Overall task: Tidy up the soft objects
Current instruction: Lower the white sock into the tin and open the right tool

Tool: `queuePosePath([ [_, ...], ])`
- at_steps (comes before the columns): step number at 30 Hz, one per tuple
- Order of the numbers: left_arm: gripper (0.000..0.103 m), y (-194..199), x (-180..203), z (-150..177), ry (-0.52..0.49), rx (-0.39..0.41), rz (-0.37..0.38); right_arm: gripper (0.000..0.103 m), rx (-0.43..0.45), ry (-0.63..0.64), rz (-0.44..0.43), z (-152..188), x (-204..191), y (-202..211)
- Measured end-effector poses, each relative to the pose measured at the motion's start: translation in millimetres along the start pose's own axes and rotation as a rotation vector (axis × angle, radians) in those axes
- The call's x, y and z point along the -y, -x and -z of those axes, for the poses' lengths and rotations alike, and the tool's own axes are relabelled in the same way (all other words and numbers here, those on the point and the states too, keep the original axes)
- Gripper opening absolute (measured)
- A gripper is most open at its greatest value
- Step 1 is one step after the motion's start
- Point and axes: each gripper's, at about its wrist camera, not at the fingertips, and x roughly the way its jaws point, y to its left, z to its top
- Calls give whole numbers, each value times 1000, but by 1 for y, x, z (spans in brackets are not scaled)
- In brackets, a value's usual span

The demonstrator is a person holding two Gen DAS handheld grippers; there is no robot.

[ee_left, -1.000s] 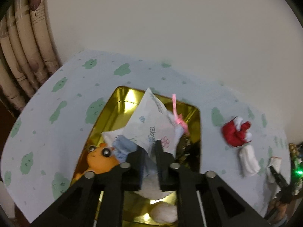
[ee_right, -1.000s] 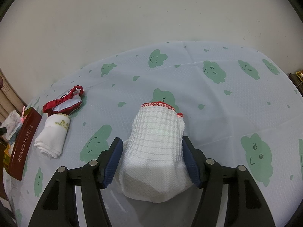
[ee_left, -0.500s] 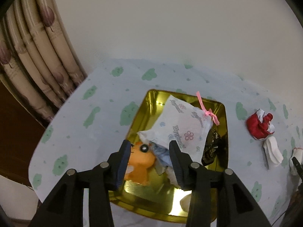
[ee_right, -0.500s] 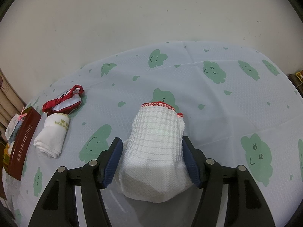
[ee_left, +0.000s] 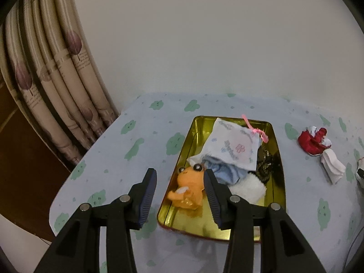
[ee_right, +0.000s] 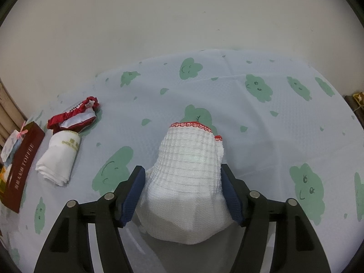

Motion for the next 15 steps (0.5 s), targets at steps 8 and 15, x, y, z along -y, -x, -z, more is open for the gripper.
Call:
queuePosePath([
  [8,44,-7,-27,20,93,24,-3,49,10,7,61,0,-1,5],
  [15,47,-17,-35,32,93,11,-22,41,4,38,121,-3,-15,11],
])
